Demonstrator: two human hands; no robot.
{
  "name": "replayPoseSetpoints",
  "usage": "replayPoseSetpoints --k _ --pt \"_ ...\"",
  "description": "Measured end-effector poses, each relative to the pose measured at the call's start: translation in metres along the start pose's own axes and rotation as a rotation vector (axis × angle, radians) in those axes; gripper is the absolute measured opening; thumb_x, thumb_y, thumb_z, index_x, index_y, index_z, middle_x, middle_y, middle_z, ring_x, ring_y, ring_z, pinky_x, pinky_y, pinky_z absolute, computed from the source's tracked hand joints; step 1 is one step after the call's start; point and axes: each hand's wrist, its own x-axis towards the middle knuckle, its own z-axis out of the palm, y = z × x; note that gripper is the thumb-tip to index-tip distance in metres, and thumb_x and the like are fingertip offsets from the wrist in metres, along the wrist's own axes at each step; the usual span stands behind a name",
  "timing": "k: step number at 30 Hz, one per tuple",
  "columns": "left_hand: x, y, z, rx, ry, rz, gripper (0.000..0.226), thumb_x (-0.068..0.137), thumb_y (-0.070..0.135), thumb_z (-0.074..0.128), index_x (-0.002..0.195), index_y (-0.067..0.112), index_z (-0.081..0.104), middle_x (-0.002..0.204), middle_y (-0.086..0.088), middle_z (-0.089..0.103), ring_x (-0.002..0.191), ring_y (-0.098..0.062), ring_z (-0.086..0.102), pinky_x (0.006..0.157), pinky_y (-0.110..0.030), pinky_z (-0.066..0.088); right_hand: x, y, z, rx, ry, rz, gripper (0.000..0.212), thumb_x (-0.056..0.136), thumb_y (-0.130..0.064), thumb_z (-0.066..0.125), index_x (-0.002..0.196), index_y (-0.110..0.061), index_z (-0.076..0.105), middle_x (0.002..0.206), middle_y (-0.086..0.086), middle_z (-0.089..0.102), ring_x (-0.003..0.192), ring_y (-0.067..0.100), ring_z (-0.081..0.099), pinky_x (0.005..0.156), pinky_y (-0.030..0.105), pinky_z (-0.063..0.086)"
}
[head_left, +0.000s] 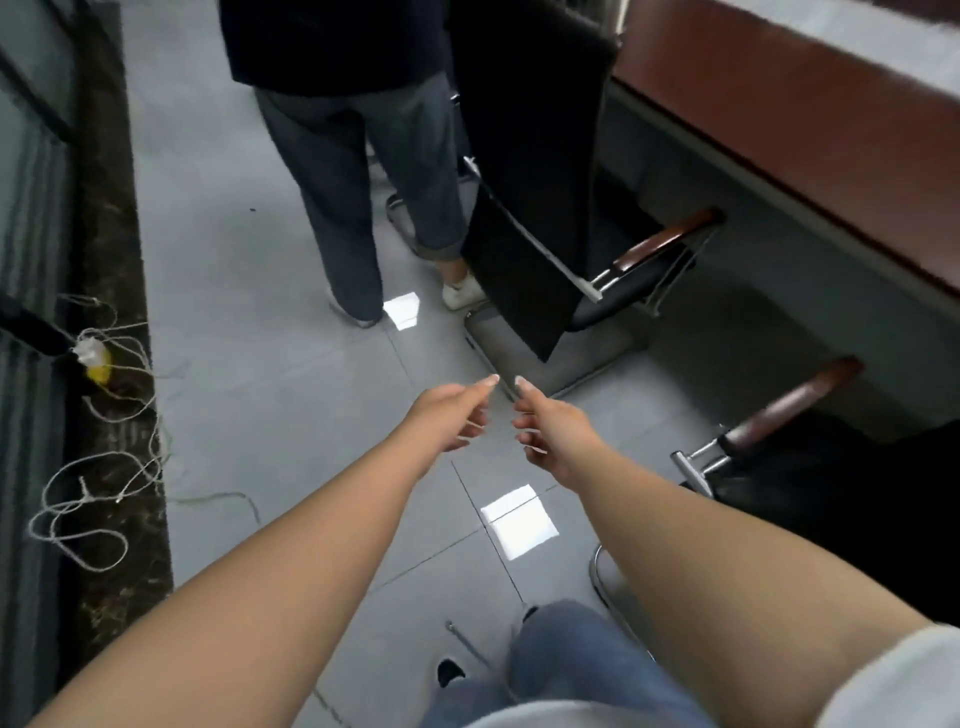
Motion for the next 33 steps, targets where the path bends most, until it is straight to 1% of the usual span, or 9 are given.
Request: replayPoseSetpoints --k 3,5,9,15,18,21,25,29,33 --pt "0.039 0.034 0.015 0.079 -0.102 0.041 0.034 0.09 0.047 0.052 0.076 0.017 0.059 0.078 -0.001 0.062 0.076 -0.016 0.059 0.073 -0.026 0.049 0.028 -0.025 -0.016 0.09 0.091 -0.016 0.033 0.087 -0.045 0.06 0.081 -0.013 0.061 0.067 0.0 0.051 0.055 0.011 0.044 0.053 0.021 0.037" --pt "0.067 0.062 0.031 0.106 -0.164 0.069 0.035 0.089 0.047 0.052 0.074 0.017 0.06 0.074 0.0 0.063 0.072 -0.015 0.059 0.077 -0.028 0.05 0.051 -0.044 -0.031 0.156 0.151 -0.029 0.032 0.087 -0.043 0.06 0.079 -0.012 0.06 0.065 0.0 0.05 0.054 0.011 0.041 0.052 0.021 0.035" --pt "0.119 0.111 0.069 0.147 -0.268 0.116 0.035 0.089 0.048 0.052 0.075 0.017 0.061 0.074 -0.001 0.065 0.065 -0.011 0.06 0.076 -0.027 0.047 0.098 -0.085 -0.059 0.307 0.226 -0.063 0.033 0.088 -0.042 0.06 0.076 -0.012 0.059 0.061 0.0 0.05 0.049 0.011 0.037 0.047 0.02 0.03" --pt "0.184 0.173 0.121 0.235 -0.367 0.096 0.036 0.086 0.05 0.056 0.078 0.016 0.065 0.075 -0.001 0.068 0.069 -0.015 0.061 0.087 -0.034 0.048 0.146 -0.157 -0.112 0.441 0.348 -0.111 0.033 0.088 -0.042 0.06 0.072 -0.013 0.059 0.06 0.0 0.05 0.048 0.01 0.039 0.046 0.019 0.03" --pt "0.213 0.204 0.165 0.281 -0.472 0.065 0.036 0.088 0.048 0.055 0.078 0.014 0.063 0.079 -0.004 0.067 0.07 -0.015 0.06 0.08 -0.031 0.047 0.163 -0.176 -0.15 0.533 0.435 -0.086 0.032 0.088 -0.041 0.059 0.073 -0.013 0.058 0.059 -0.001 0.049 0.049 0.01 0.037 0.047 0.019 0.029" --pt "0.234 0.218 0.22 0.348 -0.587 0.039 0.036 0.088 0.047 0.055 0.078 0.013 0.062 0.079 -0.006 0.064 0.069 -0.017 0.057 0.072 -0.027 0.046 0.176 -0.17 -0.191 0.633 0.529 -0.042 0.032 0.088 -0.042 0.06 0.075 -0.013 0.058 0.058 -0.001 0.048 0.049 0.009 0.037 0.05 0.02 0.03" --pt "0.255 0.215 0.296 0.47 -0.738 -0.005 0.036 0.087 0.049 0.056 0.076 0.015 0.059 0.071 -0.001 0.06 0.057 -0.011 0.053 0.057 -0.02 0.043 0.185 -0.144 -0.245 0.785 0.706 0.017 0.03 0.087 -0.042 0.061 0.08 -0.013 0.058 0.06 -0.001 0.048 0.05 0.008 0.038 0.05 0.019 0.03" --pt "0.263 0.199 0.375 0.625 -0.917 -0.063 0.034 0.087 0.049 0.055 0.076 0.017 0.056 0.069 0.001 0.057 0.057 -0.01 0.05 0.056 -0.018 0.039 0.18 -0.102 -0.305 0.864 0.926 0.109 0.029 0.087 -0.04 0.062 0.083 -0.011 0.062 0.064 0.0 0.053 0.051 0.008 0.042 0.052 0.019 0.035" --pt "0.275 0.181 0.45 0.819 -1.022 -0.103 0.035 0.088 0.048 0.055 0.078 0.015 0.057 0.07 0.001 0.06 0.06 -0.01 0.053 0.06 -0.019 0.042 0.181 -0.059 -0.338 0.924 1.084 0.241 0.03 0.086 -0.044 0.06 0.084 -0.014 0.065 0.08 -0.001 0.062 0.068 0.01 0.055 0.059 0.022 0.043"
